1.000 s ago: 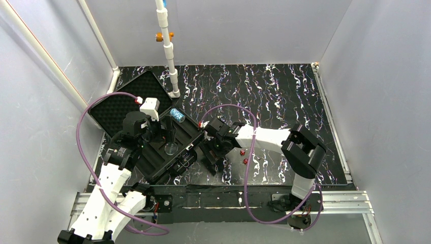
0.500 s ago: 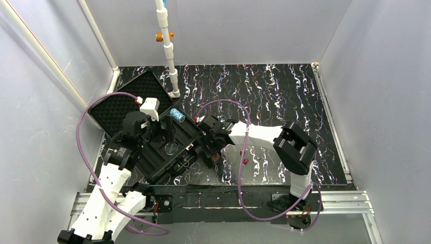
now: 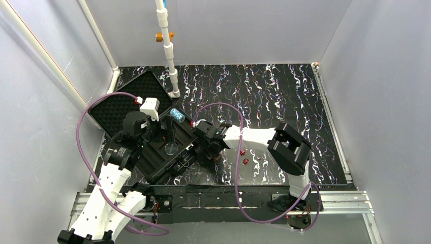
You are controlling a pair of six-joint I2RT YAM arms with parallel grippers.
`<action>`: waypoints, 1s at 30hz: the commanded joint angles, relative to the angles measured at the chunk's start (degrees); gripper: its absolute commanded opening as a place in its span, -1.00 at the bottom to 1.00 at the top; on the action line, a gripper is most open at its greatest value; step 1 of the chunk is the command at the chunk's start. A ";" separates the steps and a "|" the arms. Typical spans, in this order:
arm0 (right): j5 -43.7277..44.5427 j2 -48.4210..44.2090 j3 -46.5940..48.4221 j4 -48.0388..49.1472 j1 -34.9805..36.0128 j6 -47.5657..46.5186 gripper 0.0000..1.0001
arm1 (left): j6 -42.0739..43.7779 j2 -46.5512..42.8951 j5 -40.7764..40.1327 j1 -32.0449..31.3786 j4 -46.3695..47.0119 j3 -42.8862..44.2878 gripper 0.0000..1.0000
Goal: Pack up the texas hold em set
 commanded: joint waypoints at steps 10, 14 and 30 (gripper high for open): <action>4.34 -4.23 4.07 -5.04 0.30 -4.27 -0.67 | 0.79 -0.62 -0.90 -0.37 -0.63 1.30 0.86; 5.41 -5.74 6.09 -6.30 0.22 -6.33 -0.82 | 0.78 -1.16 -1.10 -0.31 -0.63 1.26 0.86; 4.21 -5.71 17.69 -5.45 -1.45 -14.34 -0.97 | 0.80 -3.14 -7.05 -0.30 -1.00 1.12 0.86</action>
